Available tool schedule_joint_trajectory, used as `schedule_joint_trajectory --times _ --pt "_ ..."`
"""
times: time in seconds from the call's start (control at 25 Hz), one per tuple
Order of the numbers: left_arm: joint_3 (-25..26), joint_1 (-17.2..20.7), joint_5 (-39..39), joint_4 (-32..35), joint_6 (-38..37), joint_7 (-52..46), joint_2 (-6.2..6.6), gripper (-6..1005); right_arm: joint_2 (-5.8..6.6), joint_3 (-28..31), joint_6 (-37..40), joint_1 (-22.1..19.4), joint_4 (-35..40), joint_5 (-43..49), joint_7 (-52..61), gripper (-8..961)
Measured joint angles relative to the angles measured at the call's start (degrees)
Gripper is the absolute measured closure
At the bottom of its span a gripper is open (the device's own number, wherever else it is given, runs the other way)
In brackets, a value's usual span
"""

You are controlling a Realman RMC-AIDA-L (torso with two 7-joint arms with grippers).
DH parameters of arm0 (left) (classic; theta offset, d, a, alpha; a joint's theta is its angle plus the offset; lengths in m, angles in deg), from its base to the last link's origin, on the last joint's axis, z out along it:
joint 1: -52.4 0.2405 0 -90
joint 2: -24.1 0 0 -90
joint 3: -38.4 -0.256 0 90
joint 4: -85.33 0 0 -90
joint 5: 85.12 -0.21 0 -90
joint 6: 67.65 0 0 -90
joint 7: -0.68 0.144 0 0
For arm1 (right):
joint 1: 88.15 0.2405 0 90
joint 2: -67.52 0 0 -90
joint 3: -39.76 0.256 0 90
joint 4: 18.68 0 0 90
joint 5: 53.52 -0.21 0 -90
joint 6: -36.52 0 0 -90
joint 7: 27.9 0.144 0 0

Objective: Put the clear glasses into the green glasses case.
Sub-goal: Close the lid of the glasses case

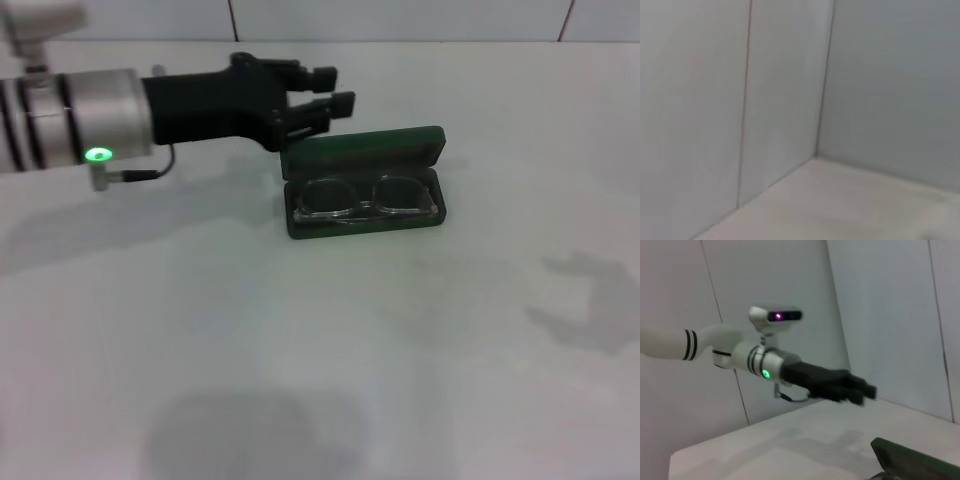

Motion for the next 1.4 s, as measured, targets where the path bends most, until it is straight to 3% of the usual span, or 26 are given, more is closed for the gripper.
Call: schedule_joint_trajectory --times 0.08,0.28,0.64,0.88,1.16,1.4 --pt "-0.37 -1.39 -2.34 -0.99 3.55 -0.34 -0.71 618 -0.52 0.04 0.06 -1.12 0.29 -0.25 -0.01 224" --pt "-1.42 -4.18 -3.36 -4.4 8.01 0.38 -0.9 697 -1.45 0.06 0.18 -3.1 0.4 -0.34 -0.08 212" --pt "-1.71 -6.23 0.68 -9.62 15.24 5.11 -1.07 845 -1.96 -0.55 0.26 -3.34 -0.29 -0.35 -0.92 212" --pt "-3.52 -8.67 1.4 -13.01 18.79 6.56 -1.17 827 -2.1 -0.6 0.17 -3.05 -0.49 -0.4 -0.92 213" --pt "-3.59 -8.61 4.26 -14.49 21.86 8.59 -1.36 737 -2.11 -0.27 -0.02 -3.17 -1.85 -0.4 -1.74 213" --pt "-7.08 -8.98 4.51 -15.36 23.56 8.41 -1.34 739 -2.1 -0.03 -0.42 -3.0 -3.21 -0.4 -2.95 213"
